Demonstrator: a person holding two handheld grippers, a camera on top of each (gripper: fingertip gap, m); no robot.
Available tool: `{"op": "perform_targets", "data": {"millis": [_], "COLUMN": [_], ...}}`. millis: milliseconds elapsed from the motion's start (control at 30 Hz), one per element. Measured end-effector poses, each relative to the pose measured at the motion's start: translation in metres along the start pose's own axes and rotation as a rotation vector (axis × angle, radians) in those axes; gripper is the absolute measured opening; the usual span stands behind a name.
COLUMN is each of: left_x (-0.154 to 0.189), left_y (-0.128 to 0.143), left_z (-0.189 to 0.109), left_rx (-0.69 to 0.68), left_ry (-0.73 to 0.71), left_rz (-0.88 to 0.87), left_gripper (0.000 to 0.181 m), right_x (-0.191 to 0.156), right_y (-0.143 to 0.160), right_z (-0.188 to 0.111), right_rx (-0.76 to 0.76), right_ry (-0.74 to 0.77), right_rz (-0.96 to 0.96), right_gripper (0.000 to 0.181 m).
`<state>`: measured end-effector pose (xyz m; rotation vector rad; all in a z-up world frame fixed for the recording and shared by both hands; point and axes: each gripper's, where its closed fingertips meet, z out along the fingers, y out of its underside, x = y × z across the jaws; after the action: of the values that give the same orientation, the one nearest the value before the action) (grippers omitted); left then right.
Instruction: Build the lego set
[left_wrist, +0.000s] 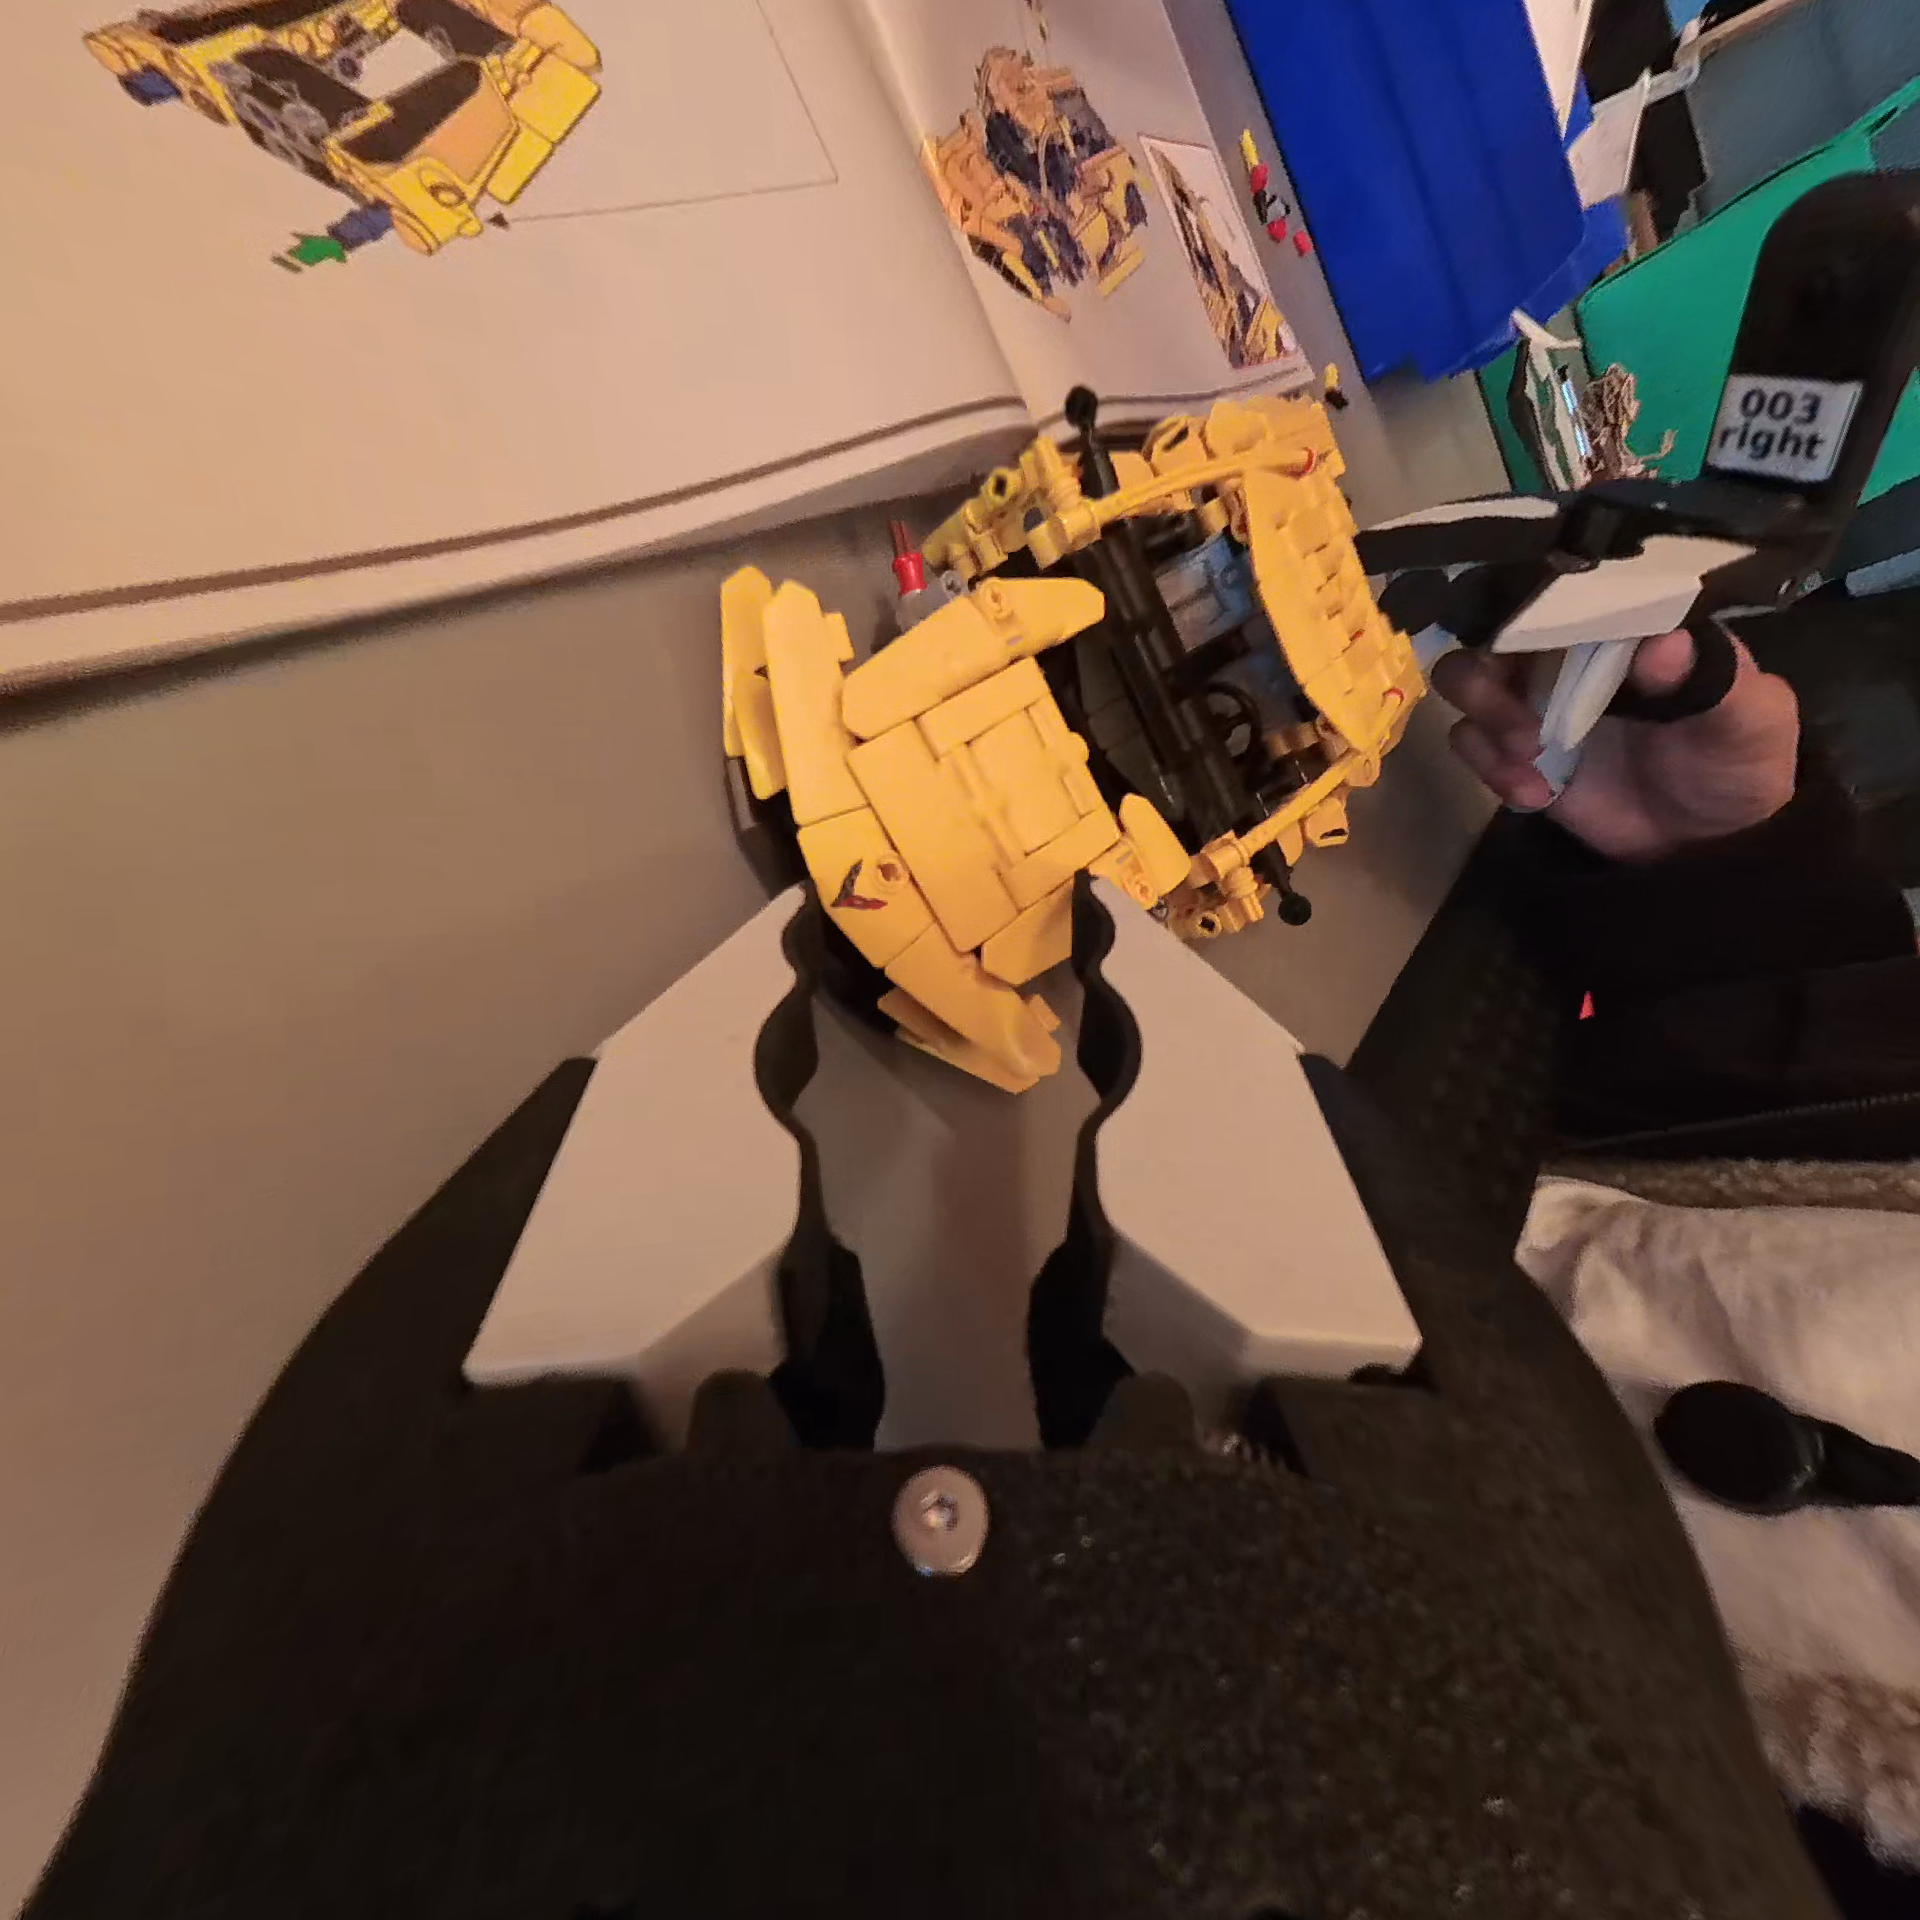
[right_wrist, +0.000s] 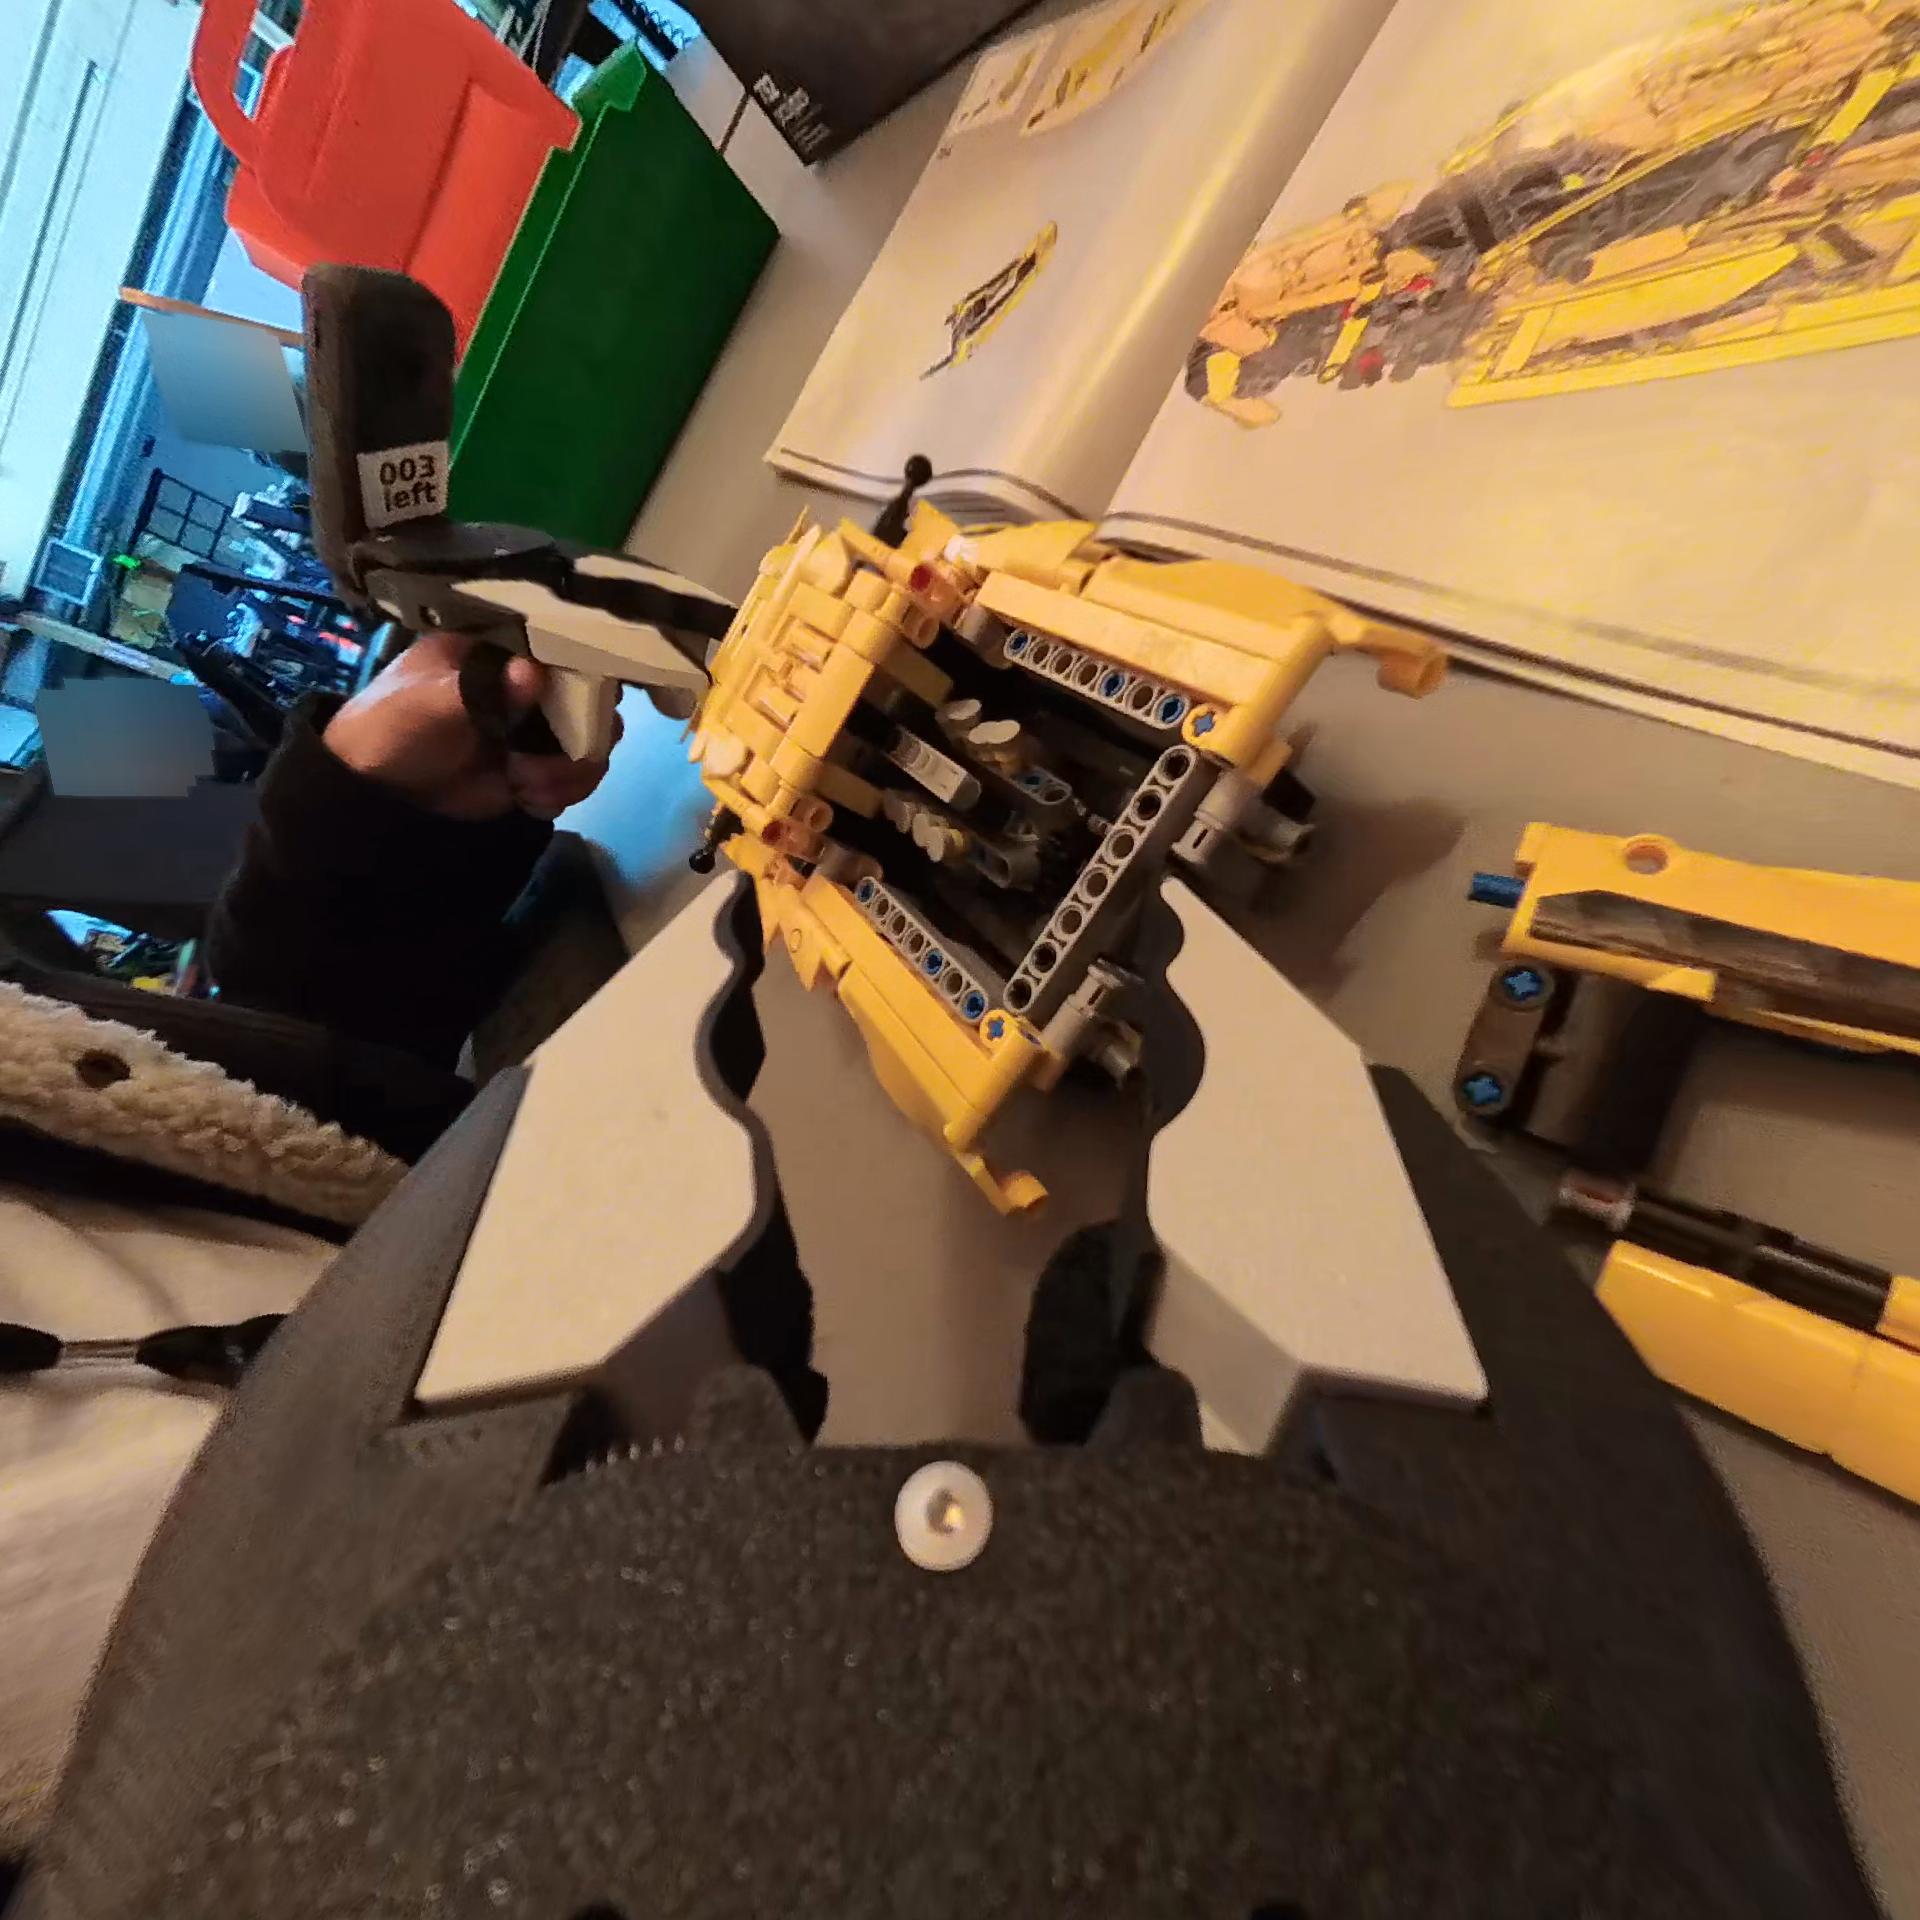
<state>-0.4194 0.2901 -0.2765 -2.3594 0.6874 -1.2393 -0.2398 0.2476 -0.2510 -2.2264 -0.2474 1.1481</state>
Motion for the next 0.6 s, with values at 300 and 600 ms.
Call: {"op": "perform_targets", "data": {"millis": [300, 600], "left_x": [-0.005, -0.022], "left_y": [-0.013, -0.092], "left_z": [-0.020, -0.083], "left_rx": [0.125, 0.671], "left_ry": [-0.009, -0.178], "left_rz": [0.016, 0.236], "left_gripper": [0.046, 0.046], "right_x": [0.002, 0.038], "right_y": [0.004, 0.081], "right_z": [-0.033, -0.062], "right_rx": [0.014, -0.254], "right_ry": [0.024, 0.204], "right_rz": [-0.202, -0.630], "right_gripper": [0.057, 0.035]}}
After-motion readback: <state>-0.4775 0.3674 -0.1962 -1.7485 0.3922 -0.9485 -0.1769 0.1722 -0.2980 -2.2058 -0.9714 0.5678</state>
